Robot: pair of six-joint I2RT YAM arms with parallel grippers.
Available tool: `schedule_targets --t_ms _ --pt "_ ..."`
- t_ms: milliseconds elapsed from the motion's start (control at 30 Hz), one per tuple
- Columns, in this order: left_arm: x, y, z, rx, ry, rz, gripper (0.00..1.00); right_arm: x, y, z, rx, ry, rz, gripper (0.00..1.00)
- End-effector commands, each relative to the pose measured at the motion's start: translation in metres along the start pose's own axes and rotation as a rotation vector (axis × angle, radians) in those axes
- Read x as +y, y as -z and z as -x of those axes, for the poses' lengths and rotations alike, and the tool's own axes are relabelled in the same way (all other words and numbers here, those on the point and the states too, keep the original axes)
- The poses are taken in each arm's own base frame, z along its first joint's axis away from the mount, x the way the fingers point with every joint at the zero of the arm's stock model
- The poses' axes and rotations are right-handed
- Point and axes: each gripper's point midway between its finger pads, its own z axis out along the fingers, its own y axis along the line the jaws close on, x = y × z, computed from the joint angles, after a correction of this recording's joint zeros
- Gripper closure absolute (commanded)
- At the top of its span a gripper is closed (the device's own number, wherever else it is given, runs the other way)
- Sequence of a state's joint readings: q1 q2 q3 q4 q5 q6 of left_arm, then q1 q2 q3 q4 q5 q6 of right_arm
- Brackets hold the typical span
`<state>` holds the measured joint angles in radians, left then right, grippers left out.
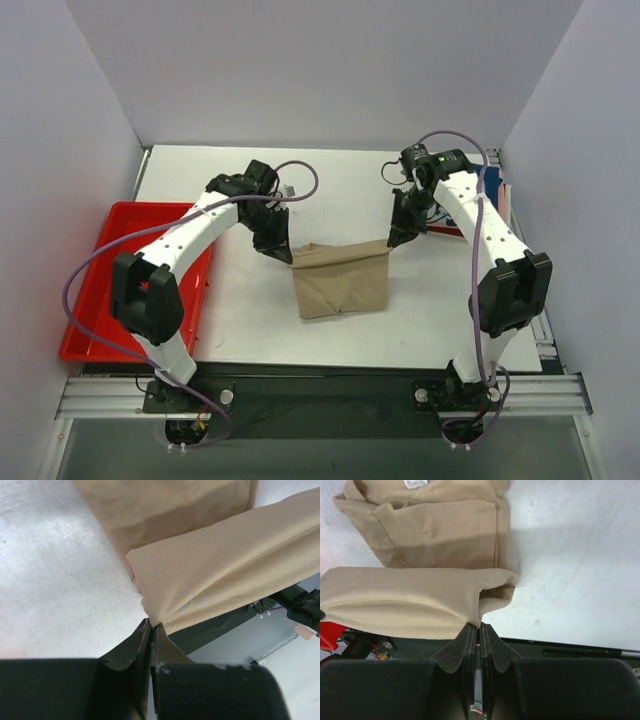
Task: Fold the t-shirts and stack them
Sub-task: Fold the long partially folded tshirt into a neat square
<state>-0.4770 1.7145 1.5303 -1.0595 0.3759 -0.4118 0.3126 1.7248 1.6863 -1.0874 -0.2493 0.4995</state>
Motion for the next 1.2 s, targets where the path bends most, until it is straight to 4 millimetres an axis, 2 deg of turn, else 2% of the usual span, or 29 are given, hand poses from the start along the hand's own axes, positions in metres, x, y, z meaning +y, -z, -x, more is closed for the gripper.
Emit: schedule_targets --t_ms 0,67,300,467,600,633,667,700,733,767,800,833,867,933,967,1033,1100,1133,1167 --pt "0.01 -0.003 0.017 -0.006 -0.036 0.007 1.0 -0.025 -0.007 0.019 -0.008 0.024 -0.109 1.0" --pt "0.013 -0.009 0.024 0.001 -0.036 0.002 1.0 -0.023 -0.017 0.028 0.006 0.032 -0.114 1.0" --pt "0.039 -0.05 0.049 0.045 -0.006 0.03 1.0 -0.02 -0.043 0.052 0.035 0.047 -0.126 1.0" --pt "0.047 -0.068 0.067 0.056 0.009 0.015 1.0 -0.022 -0.067 0.062 0.077 0.05 -0.14 1.0" --pt "0.051 -0.076 0.083 0.054 0.016 0.004 1.0 -0.021 -0.078 0.073 0.079 0.044 -0.136 1.0" --pt "0.052 -0.078 0.085 0.056 0.018 0.005 0.92 -0.021 -0.081 0.076 0.078 0.042 -0.136 1.0" --pt "0.052 -0.079 0.09 0.048 0.017 0.011 0.79 -0.022 -0.087 0.078 0.087 0.043 -0.138 0.95" --pt "0.054 -0.079 0.093 0.044 0.022 0.018 0.58 -0.023 -0.089 0.081 0.089 0.041 -0.136 0.86" --pt "0.055 -0.078 0.096 0.034 0.029 0.02 0.49 -0.019 -0.087 0.09 0.065 0.044 -0.121 0.76" --pt "0.055 -0.074 0.101 0.013 0.029 0.027 0.43 -0.018 -0.092 0.092 0.076 0.041 -0.11 0.61" --pt "0.055 -0.072 0.103 0.004 0.037 0.033 0.33 -0.016 -0.091 0.096 0.067 0.041 -0.1 0.56" --pt "0.056 -0.069 0.106 -0.012 0.039 0.035 0.3 -0.014 -0.088 0.103 0.05 0.038 -0.086 0.52" --pt "0.055 -0.063 0.109 -0.033 0.036 0.045 0.29 -0.013 -0.088 0.105 0.047 0.036 -0.076 0.46" --pt "0.055 -0.061 0.106 -0.045 0.037 0.049 0.27 -0.015 -0.083 0.106 0.037 0.037 -0.075 0.4" --pt "0.051 -0.053 0.106 -0.069 0.029 0.039 0.27 -0.018 -0.078 0.1 0.042 0.039 -0.079 0.38" --pt "0.054 -0.057 0.094 -0.064 0.036 0.034 0.27 -0.022 -0.076 0.092 0.039 0.055 -0.083 0.38" --pt "0.045 -0.049 0.091 -0.105 0.015 -0.001 0.27 -0.031 -0.075 0.068 0.072 0.049 -0.083 0.38" --pt "0.051 -0.057 0.075 -0.076 0.028 0.001 0.27 -0.031 -0.075 0.064 0.056 0.048 -0.069 0.38" --pt "0.045 -0.048 0.072 -0.1 0.018 -0.018 0.26 -0.029 -0.063 0.059 0.026 0.049 -0.051 0.39"
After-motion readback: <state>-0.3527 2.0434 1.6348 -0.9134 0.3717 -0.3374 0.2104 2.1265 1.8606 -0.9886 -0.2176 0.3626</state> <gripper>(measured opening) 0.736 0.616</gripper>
